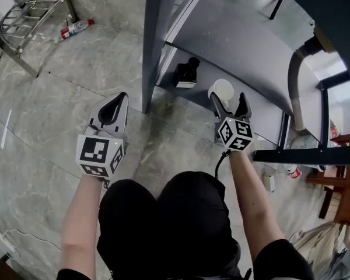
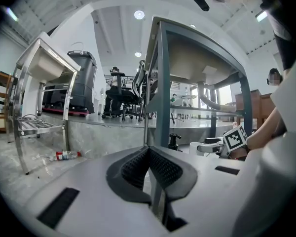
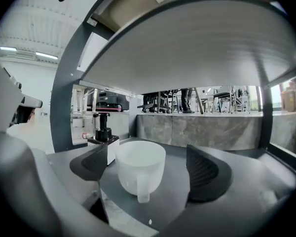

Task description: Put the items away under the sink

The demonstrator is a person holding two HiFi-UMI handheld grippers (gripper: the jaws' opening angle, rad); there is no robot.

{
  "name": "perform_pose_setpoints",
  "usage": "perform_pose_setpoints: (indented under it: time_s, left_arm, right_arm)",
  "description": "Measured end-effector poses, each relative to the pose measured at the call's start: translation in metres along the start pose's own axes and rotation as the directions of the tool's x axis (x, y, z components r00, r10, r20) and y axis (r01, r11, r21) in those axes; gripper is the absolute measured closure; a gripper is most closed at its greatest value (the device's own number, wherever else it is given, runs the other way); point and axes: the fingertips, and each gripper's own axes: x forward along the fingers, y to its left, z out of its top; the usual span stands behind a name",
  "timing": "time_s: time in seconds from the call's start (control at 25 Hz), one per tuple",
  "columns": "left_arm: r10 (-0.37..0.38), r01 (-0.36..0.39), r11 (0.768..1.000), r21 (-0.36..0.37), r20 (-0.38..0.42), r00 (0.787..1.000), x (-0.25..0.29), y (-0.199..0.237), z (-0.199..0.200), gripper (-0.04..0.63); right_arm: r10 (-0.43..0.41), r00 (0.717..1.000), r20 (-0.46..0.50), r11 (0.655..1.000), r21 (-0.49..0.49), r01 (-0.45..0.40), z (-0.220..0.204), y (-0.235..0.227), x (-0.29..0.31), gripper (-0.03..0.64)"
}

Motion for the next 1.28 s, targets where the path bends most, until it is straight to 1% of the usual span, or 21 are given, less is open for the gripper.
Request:
perform_pose_setpoints:
  time_s: [0.12, 0.2, 0.28, 0.36, 0.44, 0.48, 0.56, 0.72, 0.84, 1.08, 1.2, 1.28]
  left_arm:
    - [0.006, -0.006, 1.0, -0.007, 0.002, 1.0, -0.01, 0.002, 0.018, 0.586]
    - [0.004, -0.004, 1.0, -0.008, 0.004, 1.0, -0.021, -0.001, 0.035, 0.586]
    - [0.009, -0.009, 1.0, -0.006, 0.004, 1.0, -0.032, -0.004, 0.054, 0.586]
    - [0.015, -0.015, 1.0, -0.019, 0.006, 1.0, -0.044, -0.007, 0.073, 0.586]
    - [0.011, -0.011, 0.999, -0.049, 0.006, 1.0, -0.059, -0.014, 0.093, 0.586]
    - [0.007, -0.007, 0.998, -0.064, 0.0, 1.0, -0.067, -0.019, 0.103, 0.586]
    - [0.004, -0.005, 0.997, -0.081, -0.016, 1.0, -0.085, -0.029, 0.122, 0.586]
    - [0.01, -0.015, 0.995, -0.097, -0.054, 0.998, -0.115, -0.042, 0.163, 0.586]
    - [0.041, -0.05, 0.991, -0.125, -0.076, 0.996, -0.134, -0.045, 0.198, 0.586]
    - [0.079, -0.092, 0.982, -0.163, -0.084, 0.993, -0.165, -0.052, 0.279, 0.588]
    - [0.097, -0.114, 0.978, -0.173, -0.105, 0.99, -0.174, -0.057, 0.32, 0.586]
    - [0.1, -0.117, 0.979, -0.169, -0.108, 0.989, -0.176, -0.063, 0.35, 0.586]
  right_arm:
    - [0.027, 1.0, -0.001, 0.999, -0.027, -0.027, 0.023, 0.013, -0.017, 0.145]
    - [0.047, 0.999, -0.002, 0.998, -0.03, -0.047, 0.041, 0.026, -0.027, 0.176]
    - [0.05, 0.999, -0.004, 0.999, 0.002, -0.05, 0.06, 0.037, -0.036, 0.241]
    - [0.02, 1.0, -0.004, 0.997, 0.069, -0.02, 0.082, 0.045, -0.049, 0.32]
    - [-0.028, 1.0, -0.005, 0.989, 0.145, 0.028, 0.107, 0.048, -0.067, 0.432]
    - [-0.045, 0.999, -0.012, 0.984, 0.17, 0.046, 0.118, 0.05, -0.077, 0.451]
    - [-0.059, 0.997, -0.042, 0.979, 0.195, 0.066, 0.138, 0.054, -0.096, 0.512]
    - [-0.069, 0.991, -0.115, 0.977, 0.194, 0.091, 0.175, 0.061, -0.127, 0.607]
    - [-0.043, 0.988, -0.151, 0.978, 0.195, 0.072, 0.207, 0.075, -0.145, 0.614]
    - [0.073, 0.979, -0.193, 0.985, 0.168, -0.04, 0.276, 0.127, -0.181, 0.614]
    - [0.105, 0.977, -0.186, 0.983, 0.168, -0.074, 0.327, 0.144, -0.201, 0.614]
    - [0.118, 0.98, -0.16, 0.977, 0.196, -0.086, 0.364, 0.152, -0.212, 0.614]
